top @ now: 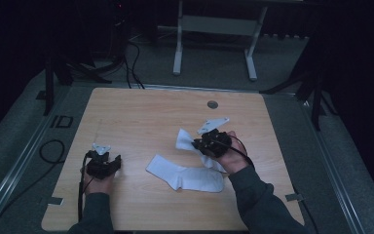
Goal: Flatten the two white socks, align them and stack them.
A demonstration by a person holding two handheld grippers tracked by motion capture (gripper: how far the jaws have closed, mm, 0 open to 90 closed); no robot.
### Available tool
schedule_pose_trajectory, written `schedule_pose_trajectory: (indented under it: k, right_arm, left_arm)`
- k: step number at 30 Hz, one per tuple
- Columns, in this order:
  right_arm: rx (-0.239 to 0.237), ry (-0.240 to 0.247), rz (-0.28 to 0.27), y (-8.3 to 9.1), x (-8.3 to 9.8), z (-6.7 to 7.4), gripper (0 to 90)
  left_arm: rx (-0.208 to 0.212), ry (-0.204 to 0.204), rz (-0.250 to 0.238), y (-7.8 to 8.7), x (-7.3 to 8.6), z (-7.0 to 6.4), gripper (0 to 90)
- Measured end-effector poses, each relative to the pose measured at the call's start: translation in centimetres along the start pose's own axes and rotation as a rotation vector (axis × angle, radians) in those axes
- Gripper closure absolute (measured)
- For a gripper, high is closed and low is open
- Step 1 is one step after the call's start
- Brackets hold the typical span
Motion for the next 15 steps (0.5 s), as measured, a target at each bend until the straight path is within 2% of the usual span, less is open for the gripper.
schedule_pose_trajectory:
  k: [3, 5, 15]
  right_arm:
    - [0.003, 0.005, -0.009, 0.4, -0.4, 0.0, 84.0]
    - [0.008, 0.009, -0.016, 0.8, -0.6, -0.1, 83.9]
    - [0.015, 0.016, -0.049, 2.6, -1.0, 0.1, 83.9]
  left_arm:
    - [0.011, -0.014, 0.006, 0.1, 0.0, -0.3, 60.4]
    - [0.016, -0.016, 0.008, 0.2, 0.0, -0.3, 61.7]
    - [0.019, -0.015, 0.004, 0.1, 0.0, -0.4, 57.9]
Point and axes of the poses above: each handheld gripper's, and its own axes: y roughly backward along the jaws, x roughly out of its underside, z roughly to its left, the point moved 7 cm from there along -y, roughly forward along the jaws, and after that the axes turned 5 degrees about -y, right-handed, at the moved point
